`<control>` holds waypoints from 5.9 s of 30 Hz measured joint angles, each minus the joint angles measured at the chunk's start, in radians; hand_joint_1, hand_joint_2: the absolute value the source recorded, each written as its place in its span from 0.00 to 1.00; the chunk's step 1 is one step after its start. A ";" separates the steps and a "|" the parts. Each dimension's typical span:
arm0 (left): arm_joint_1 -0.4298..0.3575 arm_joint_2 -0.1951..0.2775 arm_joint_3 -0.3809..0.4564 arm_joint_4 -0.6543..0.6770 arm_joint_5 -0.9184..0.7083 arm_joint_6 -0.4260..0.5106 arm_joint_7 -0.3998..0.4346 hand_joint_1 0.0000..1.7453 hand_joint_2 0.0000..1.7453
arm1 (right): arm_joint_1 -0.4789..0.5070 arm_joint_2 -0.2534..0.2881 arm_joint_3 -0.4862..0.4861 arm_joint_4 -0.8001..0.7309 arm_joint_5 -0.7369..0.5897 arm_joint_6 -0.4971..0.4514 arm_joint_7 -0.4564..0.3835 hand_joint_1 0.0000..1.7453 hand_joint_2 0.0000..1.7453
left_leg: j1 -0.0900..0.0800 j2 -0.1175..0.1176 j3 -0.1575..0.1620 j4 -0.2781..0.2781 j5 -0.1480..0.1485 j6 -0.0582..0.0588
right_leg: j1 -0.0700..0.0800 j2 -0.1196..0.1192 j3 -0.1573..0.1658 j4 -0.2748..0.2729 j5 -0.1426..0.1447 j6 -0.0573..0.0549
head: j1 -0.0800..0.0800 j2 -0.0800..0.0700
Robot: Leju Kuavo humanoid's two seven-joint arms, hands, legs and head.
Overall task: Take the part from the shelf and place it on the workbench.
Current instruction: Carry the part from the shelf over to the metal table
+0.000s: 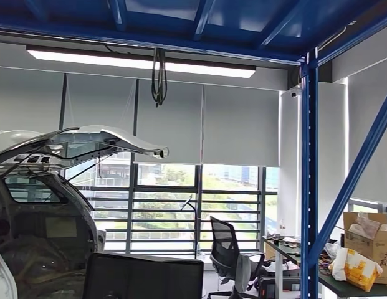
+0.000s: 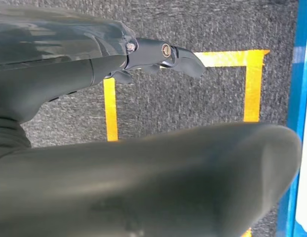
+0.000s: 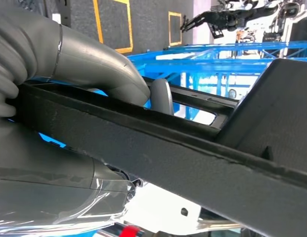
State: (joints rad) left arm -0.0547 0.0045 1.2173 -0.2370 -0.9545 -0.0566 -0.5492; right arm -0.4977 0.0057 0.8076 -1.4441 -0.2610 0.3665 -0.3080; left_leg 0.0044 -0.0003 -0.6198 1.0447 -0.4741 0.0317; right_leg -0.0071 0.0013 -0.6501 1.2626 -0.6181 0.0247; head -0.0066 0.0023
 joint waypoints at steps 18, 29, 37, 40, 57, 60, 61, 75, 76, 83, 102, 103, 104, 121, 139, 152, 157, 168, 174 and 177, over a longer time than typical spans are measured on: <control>-0.003 -0.002 0.000 0.000 -0.019 -0.006 -0.015 0.00 1.00 | -0.004 0.002 0.012 -0.009 -0.005 -0.001 -0.006 1.00 1.00 | 0.037 -0.002 0.070 0.062 -0.067 -0.086 | 0.010 -0.011 0.027 -0.248 0.167 -0.034 | 0.000 0.000; -0.008 -0.002 0.000 0.000 -0.021 -0.006 -0.019 0.00 1.00 | -0.004 0.003 0.012 -0.012 -0.007 0.000 -0.009 1.00 1.00 | 0.015 0.007 0.022 -0.006 -0.014 -0.011 | 0.004 -0.007 -0.059 0.055 -0.024 0.007 | -0.001 0.000; -0.006 -0.003 0.002 0.000 -0.022 -0.007 -0.019 0.00 1.00 | -0.010 0.008 0.012 -0.021 -0.010 0.008 -0.014 1.00 1.00 | 0.006 0.007 -0.041 -0.015 0.067 -0.031 | 0.036 -0.001 0.206 -0.296 0.048 -0.042 | -0.001 0.000; -0.004 -0.002 0.003 0.000 -0.023 -0.007 -0.019 0.00 1.00 | -0.011 0.010 0.013 -0.021 -0.011 0.010 -0.016 1.00 1.00 | 0.011 0.004 -0.055 0.009 0.021 -0.044 | 0.033 -0.008 0.184 -0.311 0.089 -0.056 | 0.000 0.000; -0.005 0.015 0.029 0.000 -0.015 -0.005 0.095 0.00 1.00 | -0.009 0.018 0.015 -0.019 -0.048 0.047 -0.041 1.00 1.00 | 0.022 0.007 0.119 -0.035 -0.076 -0.016 | 0.017 -0.008 -0.053 -0.089 0.083 0.002 | 0.000 0.000; -0.001 0.022 0.032 0.000 -0.020 -0.005 0.104 0.00 1.00 | -0.005 0.019 0.015 -0.018 -0.048 0.054 -0.047 1.00 1.00 | 0.017 0.007 0.104 -0.034 -0.064 -0.013 | 0.013 -0.008 -0.087 0.049 0.025 0.005 | 0.000 0.000; 0.000 0.023 0.033 0.000 -0.021 -0.005 0.105 0.00 1.00 | -0.004 0.019 0.015 -0.018 -0.048 0.055 -0.049 1.00 1.00 | 0.015 0.007 0.101 -0.034 -0.062 -0.014 | 0.013 -0.007 -0.067 0.028 0.039 0.002 | 0.000 0.000; 0.003 0.027 0.041 0.000 -0.040 -0.008 0.106 0.00 1.00 | -0.018 0.026 0.016 -0.013 -0.016 0.076 -0.073 1.00 1.00 | 0.018 0.006 -0.044 0.221 -0.167 -0.056 | 0.022 -0.023 0.084 -0.285 0.147 -0.056 | 0.001 0.000; 0.005 0.027 0.041 0.000 -0.040 -0.008 0.106 0.00 1.00 | -0.018 0.026 0.017 -0.011 -0.015 0.078 -0.073 1.00 1.00 | 0.020 0.006 -0.045 0.216 -0.149 -0.060 | 0.022 -0.027 0.081 -0.281 0.145 -0.055 | 0.000 0.000; -0.001 0.029 0.041 0.001 -0.042 -0.008 0.106 0.00 1.00 | -0.023 0.026 0.018 -0.008 -0.006 0.086 -0.078 1.00 1.00 | 0.017 0.033 0.038 -0.004 -0.036 -0.041 | 0.026 -0.061 0.061 -0.237 0.127 -0.026 | 0.000 0.000; 0.011 0.041 0.055 0.001 -0.059 -0.007 0.146 0.00 1.00 | -0.069 0.007 0.047 -0.006 0.019 0.102 -0.083 1.00 1.00 | 0.023 -0.041 -0.025 0.044 -0.049 -0.051 | 0.016 0.020 0.107 -0.289 0.129 -0.053 | 0.001 0.000; 0.010 0.044 0.057 0.001 -0.059 -0.007 0.147 0.00 1.00 | -0.071 0.008 0.050 -0.007 0.021 0.103 -0.083 1.00 1.00 | 0.022 -0.025 -0.049 0.099 -0.080 -0.054 | 0.018 0.009 0.105 -0.290 0.130 -0.056 | 0.001 0.000; 0.009 0.047 0.059 0.001 -0.057 -0.006 0.147 0.00 1.00 | -0.072 0.008 0.054 -0.008 0.025 0.105 -0.082 1.00 1.00 | 0.023 -0.019 -0.075 0.161 -0.108 -0.058 | 0.018 -0.004 0.103 -0.288 0.130 -0.057 | 0.001 0.000; -0.004 0.068 0.099 0.001 -0.032 0.002 0.140 0.00 1.00 | -0.081 0.002 0.107 -0.049 0.042 0.089 -0.069 1.00 1.00 | 0.016 -0.020 0.016 -0.017 -0.001 -0.015 | 0.011 -0.010 -0.022 0.032 -0.038 -0.007 | 0.000 0.000; -0.009 0.086 0.106 0.001 -0.043 0.016 0.205 0.00 1.00 | -0.097 0.014 0.111 -0.042 0.080 0.063 -0.108 1.00 1.00 | 0.027 0.010 -0.040 0.119 -0.041 -0.076 | 0.009 -0.059 0.112 -0.275 0.113 -0.046 | 0.001 0.000; -0.012 0.114 0.120 0.000 -0.050 0.026 0.211 0.00 1.00 | -0.082 0.028 0.101 -0.055 0.123 0.074 -0.125 1.00 1.00 | 0.013 -0.025 0.007 -0.015 0.009 -0.017 | 0.007 -0.009 -0.019 0.034 -0.038 -0.008 | 0.000 0.000; -0.014 0.117 0.124 0.000 -0.050 0.028 0.210 0.00 1.00 | -0.083 0.035 0.093 -0.058 0.130 0.085 -0.127 1.00 1.00 | 0.010 -0.077 0.003 -0.014 0.017 -0.022 | 0.014 0.058 0.097 -0.219 0.100 -0.047 | 0.001 0.000; -0.006 0.130 0.129 0.000 -0.061 0.023 0.190 0.00 1.00 | -0.061 0.057 0.089 -0.063 0.133 0.099 -0.132 1.00 1.00 | 0.027 -0.007 -0.100 0.217 -0.086 -0.075 | 0.005 -0.047 0.106 -0.276 0.119 -0.052 | 0.001 0.000; -0.011 0.123 0.124 -0.001 -0.091 0.019 0.184 0.00 1.00 | -0.047 0.050 0.088 -0.063 0.139 0.101 -0.149 1.00 1.00 | 0.024 0.039 0.018 -0.010 -0.005 -0.059 | 0.008 -0.093 0.101 -0.248 0.101 -0.014 | 0.000 0.000; -0.008 0.120 0.119 -0.001 -0.099 0.023 0.194 0.00 1.00 | -0.040 0.048 0.088 -0.064 0.147 0.101 -0.157 1.00 1.00 | 0.024 0.020 0.012 -0.009 0.000 -0.037 | 0.000 -0.065 0.094 -0.226 0.076 -0.002 | 0.000 0.000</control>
State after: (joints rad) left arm -0.0631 0.1241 1.3365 -0.2377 -1.0538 -0.0337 -0.3551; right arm -0.5378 0.0541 0.8957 -1.5076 -0.1139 0.4677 -0.4648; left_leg 0.0282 0.0199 -0.6078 1.0354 -0.4745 -0.0056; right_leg -0.0067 -0.0636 -0.5566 1.0362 -0.5423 0.0227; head -0.0071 0.0023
